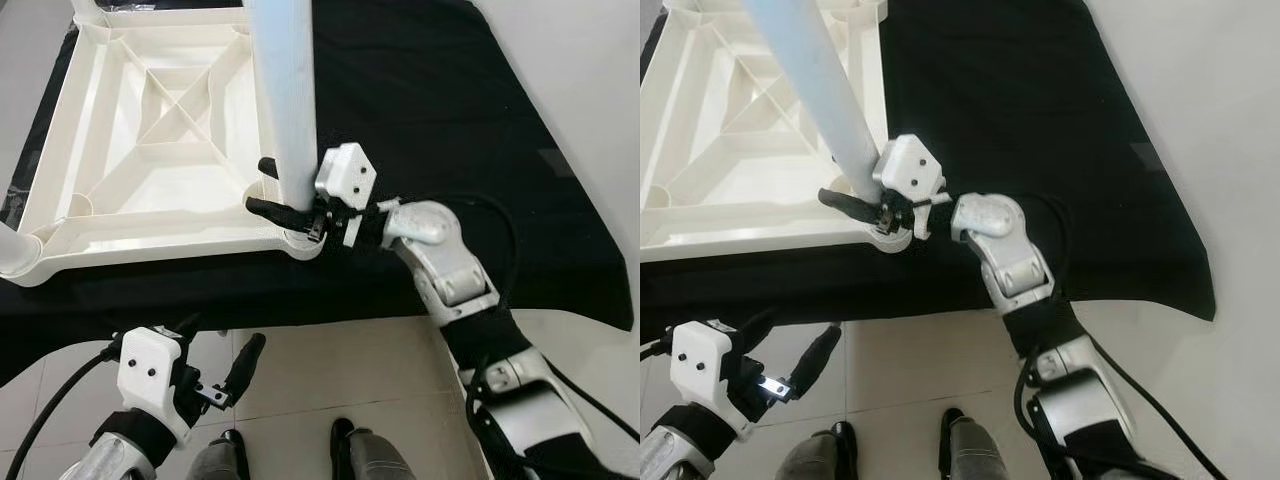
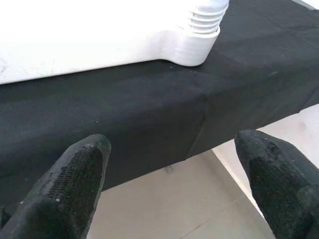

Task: Building children table

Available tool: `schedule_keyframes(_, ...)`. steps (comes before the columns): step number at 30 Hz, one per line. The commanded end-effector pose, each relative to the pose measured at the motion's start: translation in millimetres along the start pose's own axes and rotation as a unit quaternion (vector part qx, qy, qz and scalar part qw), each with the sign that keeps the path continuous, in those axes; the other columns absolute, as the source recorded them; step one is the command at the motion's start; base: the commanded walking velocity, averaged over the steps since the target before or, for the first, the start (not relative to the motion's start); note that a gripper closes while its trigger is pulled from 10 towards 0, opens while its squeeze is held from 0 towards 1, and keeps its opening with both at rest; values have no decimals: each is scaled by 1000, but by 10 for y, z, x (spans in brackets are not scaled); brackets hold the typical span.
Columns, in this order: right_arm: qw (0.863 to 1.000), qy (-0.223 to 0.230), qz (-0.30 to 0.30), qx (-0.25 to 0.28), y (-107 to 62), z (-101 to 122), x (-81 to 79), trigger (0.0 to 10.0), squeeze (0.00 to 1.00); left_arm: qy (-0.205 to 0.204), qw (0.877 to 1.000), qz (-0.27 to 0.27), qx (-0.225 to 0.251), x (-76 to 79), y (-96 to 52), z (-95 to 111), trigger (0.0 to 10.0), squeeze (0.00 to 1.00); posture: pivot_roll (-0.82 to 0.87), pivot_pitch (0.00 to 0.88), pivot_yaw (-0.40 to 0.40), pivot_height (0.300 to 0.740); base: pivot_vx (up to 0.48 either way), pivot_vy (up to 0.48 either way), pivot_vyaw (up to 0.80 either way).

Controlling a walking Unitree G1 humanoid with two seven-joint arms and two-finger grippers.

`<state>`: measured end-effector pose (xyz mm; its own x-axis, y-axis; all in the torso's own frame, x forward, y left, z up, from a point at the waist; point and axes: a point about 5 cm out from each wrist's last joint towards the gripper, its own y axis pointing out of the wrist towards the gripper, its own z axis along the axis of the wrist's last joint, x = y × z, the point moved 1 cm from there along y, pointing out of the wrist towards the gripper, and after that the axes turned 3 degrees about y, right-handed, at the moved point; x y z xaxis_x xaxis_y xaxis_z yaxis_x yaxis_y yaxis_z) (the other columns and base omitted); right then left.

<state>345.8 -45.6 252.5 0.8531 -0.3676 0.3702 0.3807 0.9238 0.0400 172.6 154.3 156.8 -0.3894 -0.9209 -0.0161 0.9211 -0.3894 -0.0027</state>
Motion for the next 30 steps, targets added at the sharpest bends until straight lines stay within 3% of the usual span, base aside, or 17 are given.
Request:
schedule_keyframes(1,975,152,-56,-153,-222,-789,-18,10000,0,-4,1000,-5,-8,24,-25,-21,10000,0,95,359,-76,740,0,0,0)
schedule_keyframes(7,963,195,-97,-160,-219,-838,83,10000,0,-4,1000,-4,-7,27,-26,-17,10000,0,96,359,-77,740,0,0,0)
schedule_keyframes(13,941,239,-142,-193,-260,-1068,-1,10000,0,-4,1000,-3,-6,32,-38,-6,10000,0,98,370,-78,740,0,0,0)
schedule_keyframes(15,941,242,-148,-187,-255,-1075,-13,10000,0,-4,1000,-3,-6,32,-40,-5,10000,0,98,372,-78,740,0,0,0)
schedule_keyframes(23,944,244,-162,-151,-227,-1066,-43,10000,0,-4,1000,-3,-7,33,-41,0,10000,0,100,375,-76,740,0,0,0)
schedule_keyframes(26,966,215,-122,-70,-214,-944,-114,10000,0,-4,1000,-3,-7,27,-38,-3,10000,0,98,372,-74,740,0,0,0)
schedule_keyframes(30,974,200,-93,-46,-235,-898,-139,10000,0,-4,1000,-4,-7,26,-36,-4,10000,0,102,371,-73,740,0,0,0)
